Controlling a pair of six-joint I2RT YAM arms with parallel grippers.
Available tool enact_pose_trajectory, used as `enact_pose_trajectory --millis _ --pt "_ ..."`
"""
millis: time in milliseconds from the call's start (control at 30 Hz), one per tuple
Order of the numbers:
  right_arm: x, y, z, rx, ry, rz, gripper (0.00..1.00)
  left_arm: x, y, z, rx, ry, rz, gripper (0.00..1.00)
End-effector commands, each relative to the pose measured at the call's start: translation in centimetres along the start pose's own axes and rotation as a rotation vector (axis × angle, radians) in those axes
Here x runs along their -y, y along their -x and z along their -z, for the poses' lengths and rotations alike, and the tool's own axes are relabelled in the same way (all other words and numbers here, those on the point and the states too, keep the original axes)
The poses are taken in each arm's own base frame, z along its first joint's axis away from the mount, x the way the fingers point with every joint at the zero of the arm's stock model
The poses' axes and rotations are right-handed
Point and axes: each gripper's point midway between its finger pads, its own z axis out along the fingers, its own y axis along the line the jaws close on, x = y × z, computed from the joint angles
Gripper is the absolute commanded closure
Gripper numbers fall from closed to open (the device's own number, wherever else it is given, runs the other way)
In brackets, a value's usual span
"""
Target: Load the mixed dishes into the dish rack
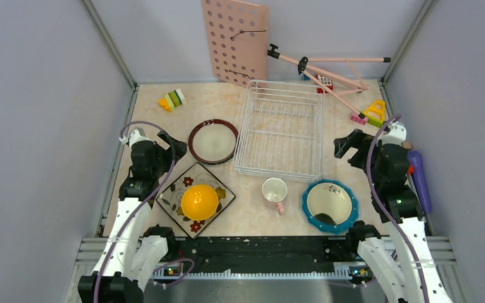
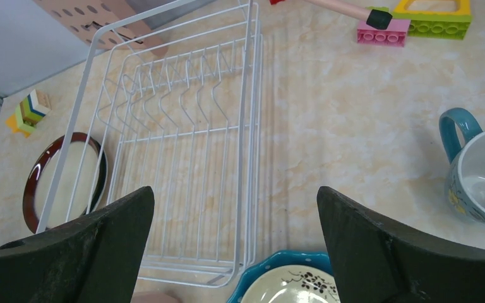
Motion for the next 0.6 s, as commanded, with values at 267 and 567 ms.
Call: enact_pose_trajectory --millis 267,567 --pt "-2.5 -0.7 -0.6 -0.023 0.140 -0.014 0.01 1.3 -2.6 -1.0 -0.128 -0.131 -0.114 0.03" --pt "-4.1 -1.7 -1.8 -0.096 0.211 -0.052 0.01 0.3 -3.6 -4.5 -0.188 -0.067 -0.077 0.11"
